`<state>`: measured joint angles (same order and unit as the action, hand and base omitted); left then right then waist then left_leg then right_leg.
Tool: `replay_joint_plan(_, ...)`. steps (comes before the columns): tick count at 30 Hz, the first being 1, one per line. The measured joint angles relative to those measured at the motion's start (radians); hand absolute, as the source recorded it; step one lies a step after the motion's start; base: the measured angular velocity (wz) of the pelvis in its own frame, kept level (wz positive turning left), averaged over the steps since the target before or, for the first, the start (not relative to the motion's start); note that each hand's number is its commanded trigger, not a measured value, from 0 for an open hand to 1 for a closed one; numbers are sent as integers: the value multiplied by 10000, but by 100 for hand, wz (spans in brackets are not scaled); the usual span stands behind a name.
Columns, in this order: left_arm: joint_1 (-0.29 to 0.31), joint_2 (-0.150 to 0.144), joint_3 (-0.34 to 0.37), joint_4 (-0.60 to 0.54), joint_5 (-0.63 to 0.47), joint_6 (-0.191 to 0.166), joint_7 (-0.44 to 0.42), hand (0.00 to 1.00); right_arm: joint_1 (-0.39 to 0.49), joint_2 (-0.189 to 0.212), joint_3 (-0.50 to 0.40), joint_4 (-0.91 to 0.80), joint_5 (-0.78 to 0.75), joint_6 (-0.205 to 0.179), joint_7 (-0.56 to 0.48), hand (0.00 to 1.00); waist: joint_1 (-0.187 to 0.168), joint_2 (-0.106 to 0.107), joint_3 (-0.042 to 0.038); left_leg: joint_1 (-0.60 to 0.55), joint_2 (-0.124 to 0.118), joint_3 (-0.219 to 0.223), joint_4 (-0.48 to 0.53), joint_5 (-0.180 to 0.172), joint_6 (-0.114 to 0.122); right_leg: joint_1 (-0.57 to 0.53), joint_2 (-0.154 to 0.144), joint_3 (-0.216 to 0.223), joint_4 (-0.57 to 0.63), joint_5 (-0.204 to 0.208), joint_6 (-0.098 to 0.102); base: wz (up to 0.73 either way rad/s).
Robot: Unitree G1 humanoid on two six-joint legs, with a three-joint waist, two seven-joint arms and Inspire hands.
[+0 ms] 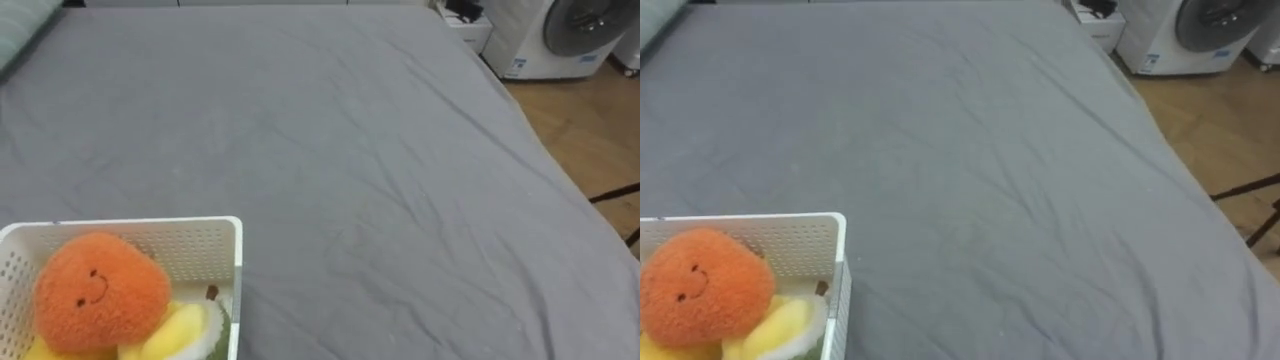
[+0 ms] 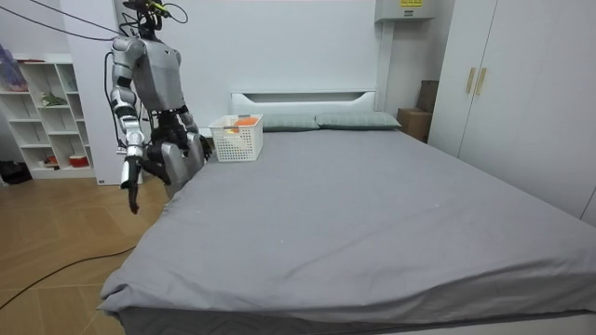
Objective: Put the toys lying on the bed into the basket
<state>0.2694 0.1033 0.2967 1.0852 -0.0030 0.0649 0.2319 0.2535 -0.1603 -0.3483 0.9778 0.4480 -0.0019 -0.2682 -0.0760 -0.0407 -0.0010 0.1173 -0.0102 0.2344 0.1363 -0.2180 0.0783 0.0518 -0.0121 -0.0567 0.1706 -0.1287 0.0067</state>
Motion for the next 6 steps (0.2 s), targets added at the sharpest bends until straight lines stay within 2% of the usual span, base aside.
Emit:
replay_joint_plan(2,65,2,229,93,341,-4,-144,0,-21,8,17,1513,-245,52,580,0,84,-30,-16,27,-1,1,11,-57,-59,-2,5,31,-2,-22,-4,-2)
replay_joint_plan(6,58,18,264,135,561,28,-260,0,-10,-6,474,2838,-837,405,1301,0,236,-16,-9,114,-18,50,2,-42,-27,7,21,133,-2,-67,1,-8)
